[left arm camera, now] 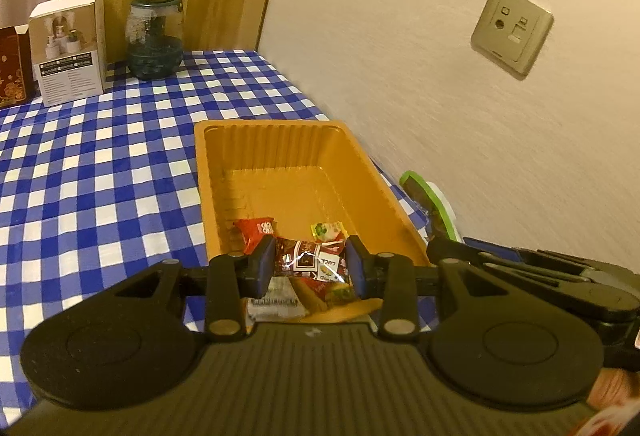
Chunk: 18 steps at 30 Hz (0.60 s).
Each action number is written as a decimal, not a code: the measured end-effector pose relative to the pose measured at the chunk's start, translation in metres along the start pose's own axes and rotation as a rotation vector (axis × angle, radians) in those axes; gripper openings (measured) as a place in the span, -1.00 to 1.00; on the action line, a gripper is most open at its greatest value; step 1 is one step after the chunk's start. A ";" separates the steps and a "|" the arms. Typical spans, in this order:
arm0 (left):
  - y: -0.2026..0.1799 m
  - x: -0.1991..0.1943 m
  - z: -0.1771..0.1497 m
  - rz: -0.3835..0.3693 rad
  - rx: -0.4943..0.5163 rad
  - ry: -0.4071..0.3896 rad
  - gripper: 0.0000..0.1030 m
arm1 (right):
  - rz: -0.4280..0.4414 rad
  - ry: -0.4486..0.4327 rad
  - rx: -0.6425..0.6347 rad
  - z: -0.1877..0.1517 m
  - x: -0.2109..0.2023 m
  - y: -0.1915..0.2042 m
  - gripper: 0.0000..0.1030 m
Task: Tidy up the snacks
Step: 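Lower both snacks into the tray and open both tools to release them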
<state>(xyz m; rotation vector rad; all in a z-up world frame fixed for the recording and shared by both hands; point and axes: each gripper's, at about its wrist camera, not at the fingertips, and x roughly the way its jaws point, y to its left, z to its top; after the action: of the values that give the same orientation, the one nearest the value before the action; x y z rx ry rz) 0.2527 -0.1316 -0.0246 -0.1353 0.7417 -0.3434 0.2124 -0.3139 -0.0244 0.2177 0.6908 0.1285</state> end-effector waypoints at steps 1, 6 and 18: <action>0.000 0.003 0.001 0.000 0.001 0.001 -0.34 | 0.001 0.001 -0.001 0.002 0.003 0.000 -0.43; 0.001 0.017 0.006 -0.003 -0.005 0.004 -0.34 | 0.002 0.002 -0.009 0.010 0.017 -0.001 -0.43; 0.008 0.042 0.010 0.001 -0.010 0.015 -0.33 | -0.002 0.014 -0.010 0.020 0.044 -0.006 -0.43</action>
<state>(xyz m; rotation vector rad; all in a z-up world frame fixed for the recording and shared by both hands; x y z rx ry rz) 0.2906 -0.1391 -0.0460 -0.1423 0.7584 -0.3404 0.2588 -0.3146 -0.0378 0.2067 0.7045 0.1316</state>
